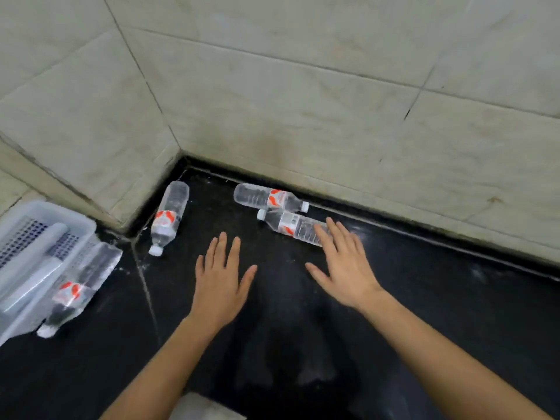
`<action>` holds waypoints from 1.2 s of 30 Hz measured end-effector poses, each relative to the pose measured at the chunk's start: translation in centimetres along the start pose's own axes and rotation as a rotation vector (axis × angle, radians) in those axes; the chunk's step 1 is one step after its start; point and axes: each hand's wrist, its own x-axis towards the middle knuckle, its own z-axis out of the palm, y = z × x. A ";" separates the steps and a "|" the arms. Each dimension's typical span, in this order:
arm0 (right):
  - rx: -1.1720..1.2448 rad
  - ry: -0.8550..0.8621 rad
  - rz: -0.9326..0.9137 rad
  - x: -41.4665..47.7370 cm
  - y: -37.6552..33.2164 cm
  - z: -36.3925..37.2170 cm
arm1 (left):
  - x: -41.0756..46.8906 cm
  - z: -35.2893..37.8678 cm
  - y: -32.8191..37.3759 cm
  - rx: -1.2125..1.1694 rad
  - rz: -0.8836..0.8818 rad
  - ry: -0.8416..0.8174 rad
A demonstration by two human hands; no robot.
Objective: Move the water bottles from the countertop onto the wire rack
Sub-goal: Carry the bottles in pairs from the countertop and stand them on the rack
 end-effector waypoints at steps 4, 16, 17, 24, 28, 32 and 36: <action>-0.022 -0.130 0.125 3.3 -0.7 1.0 | 5.9 0.1 -2.8 0.077 0.137 -0.110; 0.078 -0.295 0.260 13.4 -1.2 6.7 | 20.9 0.8 -1.8 0.130 0.320 -0.236; 0.083 -0.298 0.254 14.1 -1.0 6.9 | 21.6 1.0 -1.4 0.139 0.324 -0.249; 0.025 -0.390 0.263 13.8 3.2 8.9 | 28.0 4.7 0.7 0.254 0.342 -0.427; 0.049 -0.394 0.294 13.0 3.3 9.0 | 28.0 6.9 0.9 0.150 0.269 -0.347; 0.114 -0.389 0.324 11.6 3.4 8.6 | 27.8 6.5 2.0 0.252 0.273 -0.326; 0.136 -0.425 0.331 8.4 3.2 8.5 | 25.9 6.1 2.1 0.149 0.189 -0.373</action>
